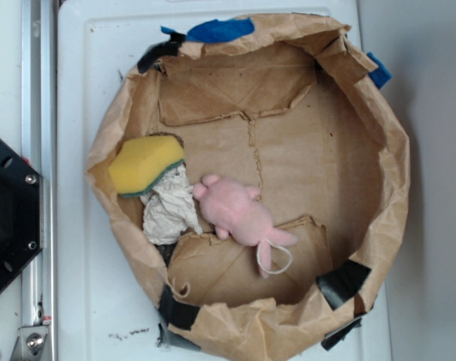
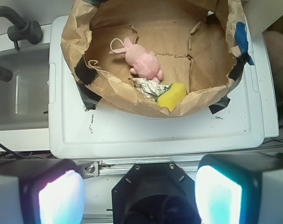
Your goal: Grab the green sponge.
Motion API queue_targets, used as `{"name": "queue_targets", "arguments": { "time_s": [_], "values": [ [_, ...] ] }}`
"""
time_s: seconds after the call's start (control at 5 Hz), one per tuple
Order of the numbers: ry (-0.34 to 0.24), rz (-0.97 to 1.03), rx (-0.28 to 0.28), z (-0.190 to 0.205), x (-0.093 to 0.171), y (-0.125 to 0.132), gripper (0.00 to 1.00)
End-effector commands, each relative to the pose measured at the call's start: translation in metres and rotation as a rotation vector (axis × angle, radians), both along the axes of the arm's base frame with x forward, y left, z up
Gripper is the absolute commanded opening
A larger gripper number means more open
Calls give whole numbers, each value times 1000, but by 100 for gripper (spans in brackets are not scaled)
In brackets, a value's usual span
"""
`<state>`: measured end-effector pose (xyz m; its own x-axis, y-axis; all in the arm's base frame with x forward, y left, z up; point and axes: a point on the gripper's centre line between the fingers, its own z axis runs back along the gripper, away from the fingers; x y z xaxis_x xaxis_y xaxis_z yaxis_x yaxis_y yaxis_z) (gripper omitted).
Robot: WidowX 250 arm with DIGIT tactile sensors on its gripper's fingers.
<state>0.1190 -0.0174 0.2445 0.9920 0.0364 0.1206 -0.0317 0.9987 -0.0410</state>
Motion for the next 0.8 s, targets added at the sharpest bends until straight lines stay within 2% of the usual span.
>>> {"name": "queue_targets", "arguments": {
  "time_s": [0.0,0.2,0.4,0.6],
  "values": [
    [0,0,0,0,0,0,100],
    [20,0,-26,-4,32,18,100],
    [40,-12,-41,-13,56,13,100],
    [81,-30,-81,-34,86,25,100]
  ]
}}
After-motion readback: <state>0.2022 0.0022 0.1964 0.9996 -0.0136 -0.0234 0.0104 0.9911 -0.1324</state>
